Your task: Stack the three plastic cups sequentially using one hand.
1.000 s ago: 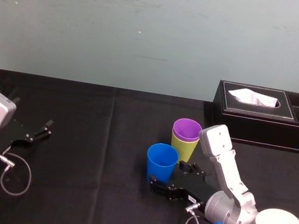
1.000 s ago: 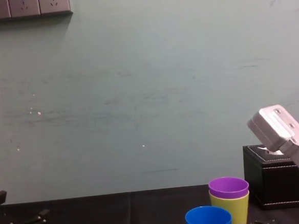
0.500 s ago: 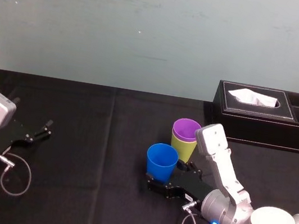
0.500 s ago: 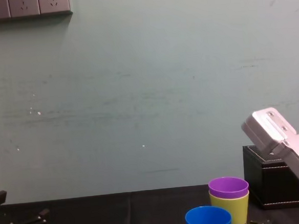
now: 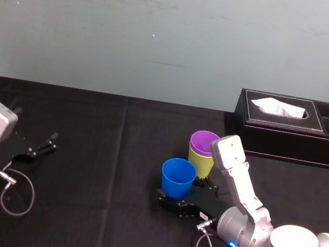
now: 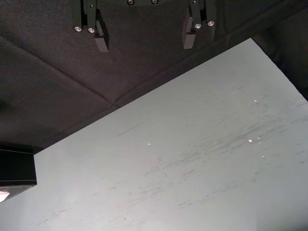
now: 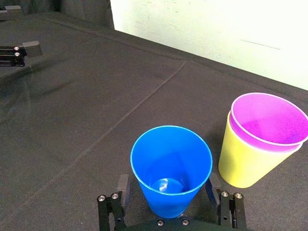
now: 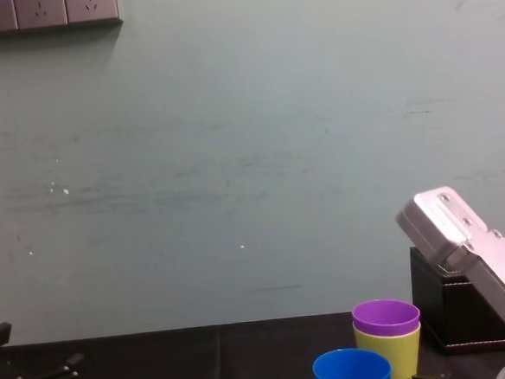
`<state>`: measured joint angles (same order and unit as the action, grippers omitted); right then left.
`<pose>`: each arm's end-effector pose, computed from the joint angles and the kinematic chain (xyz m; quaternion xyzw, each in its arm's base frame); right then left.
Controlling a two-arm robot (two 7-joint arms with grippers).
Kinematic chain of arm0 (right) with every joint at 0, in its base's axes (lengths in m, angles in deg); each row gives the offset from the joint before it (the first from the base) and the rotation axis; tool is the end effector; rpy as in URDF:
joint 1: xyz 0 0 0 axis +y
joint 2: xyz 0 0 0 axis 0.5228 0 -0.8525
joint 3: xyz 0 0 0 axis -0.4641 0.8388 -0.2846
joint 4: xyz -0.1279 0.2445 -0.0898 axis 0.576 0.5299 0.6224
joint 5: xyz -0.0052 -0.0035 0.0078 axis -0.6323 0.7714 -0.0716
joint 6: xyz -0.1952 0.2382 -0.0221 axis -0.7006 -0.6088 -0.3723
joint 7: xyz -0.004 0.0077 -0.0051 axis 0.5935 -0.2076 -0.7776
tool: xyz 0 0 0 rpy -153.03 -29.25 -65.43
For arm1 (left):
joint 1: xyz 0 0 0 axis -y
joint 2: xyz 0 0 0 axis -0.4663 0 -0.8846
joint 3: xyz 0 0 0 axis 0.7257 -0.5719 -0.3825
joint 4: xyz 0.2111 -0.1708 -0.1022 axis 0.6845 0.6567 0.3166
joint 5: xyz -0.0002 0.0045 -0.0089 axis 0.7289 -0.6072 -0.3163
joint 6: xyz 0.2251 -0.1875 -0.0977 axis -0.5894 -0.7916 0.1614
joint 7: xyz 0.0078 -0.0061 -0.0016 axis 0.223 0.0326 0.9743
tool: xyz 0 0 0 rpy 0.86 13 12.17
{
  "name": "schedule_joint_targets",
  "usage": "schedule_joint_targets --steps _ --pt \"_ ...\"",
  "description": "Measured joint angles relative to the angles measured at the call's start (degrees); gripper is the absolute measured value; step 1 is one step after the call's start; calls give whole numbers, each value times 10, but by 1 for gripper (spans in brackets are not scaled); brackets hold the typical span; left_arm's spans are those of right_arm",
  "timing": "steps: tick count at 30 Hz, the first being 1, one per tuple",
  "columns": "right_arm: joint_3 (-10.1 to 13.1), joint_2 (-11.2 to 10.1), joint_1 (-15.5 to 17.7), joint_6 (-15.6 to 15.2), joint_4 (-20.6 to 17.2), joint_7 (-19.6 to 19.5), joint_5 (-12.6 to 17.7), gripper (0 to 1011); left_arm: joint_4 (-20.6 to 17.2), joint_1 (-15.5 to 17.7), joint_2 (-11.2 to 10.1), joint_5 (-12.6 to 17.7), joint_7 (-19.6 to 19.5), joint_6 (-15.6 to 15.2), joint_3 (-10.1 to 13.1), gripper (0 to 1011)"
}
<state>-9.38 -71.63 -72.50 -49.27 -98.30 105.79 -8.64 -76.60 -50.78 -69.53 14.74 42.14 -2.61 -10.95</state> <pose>0.3782 0.0335 -0.2836 -0.1901 0.0597 -0.4439 0.8736 0.3581 0.0826 -0.3023 0.1414 -0.1324 0.5800 0.7913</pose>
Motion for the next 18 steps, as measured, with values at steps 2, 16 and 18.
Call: schedule_joint_targets --steps 2,16,18 --pt "0 1 -1 1 2 0 0 1002 0 0 0 0 0 0 0 1000" --pt "-1 8 -6 10 17 1 -3 1002 0 0 0 0 0 0 0 1000" --pt "-1 9 -7 12 20 2 -3 1002 0 0 0 0 0 0 0 1000"
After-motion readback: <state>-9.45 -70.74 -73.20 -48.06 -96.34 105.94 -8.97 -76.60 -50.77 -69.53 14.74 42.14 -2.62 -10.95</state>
